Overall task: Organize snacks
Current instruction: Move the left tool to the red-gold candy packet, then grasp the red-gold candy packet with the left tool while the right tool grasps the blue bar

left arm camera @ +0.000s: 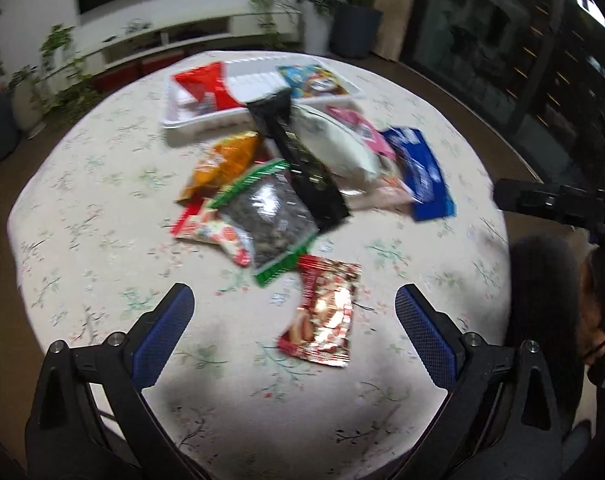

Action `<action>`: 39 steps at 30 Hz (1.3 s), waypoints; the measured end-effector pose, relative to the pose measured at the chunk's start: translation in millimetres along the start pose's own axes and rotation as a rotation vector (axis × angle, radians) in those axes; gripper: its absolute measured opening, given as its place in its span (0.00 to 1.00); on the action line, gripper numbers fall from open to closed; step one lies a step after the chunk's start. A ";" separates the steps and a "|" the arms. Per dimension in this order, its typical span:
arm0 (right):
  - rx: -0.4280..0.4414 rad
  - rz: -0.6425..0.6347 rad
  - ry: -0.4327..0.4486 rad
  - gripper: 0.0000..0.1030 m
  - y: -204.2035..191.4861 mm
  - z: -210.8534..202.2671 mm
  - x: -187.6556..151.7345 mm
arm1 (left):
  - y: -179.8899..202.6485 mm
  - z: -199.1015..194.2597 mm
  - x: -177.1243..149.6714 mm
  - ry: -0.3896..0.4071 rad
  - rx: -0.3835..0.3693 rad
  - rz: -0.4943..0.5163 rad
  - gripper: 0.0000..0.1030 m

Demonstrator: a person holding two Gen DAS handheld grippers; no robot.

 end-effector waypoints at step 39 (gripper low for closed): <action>-0.058 -0.061 -0.004 0.88 -5.7 5.3 -5.2 | 20.1 46.1 1.0 -0.177 -0.083 0.116 0.27</action>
Point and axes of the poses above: each gripper's, at about its wrist camera, not at the fingertips, and z roughly the way its jaws point, y to its right, x to its top, the point moved 2 cm from there along z, roughly the way its jaws point, and after that the axes turned 11 degrees about x, right-handed, at the moved point
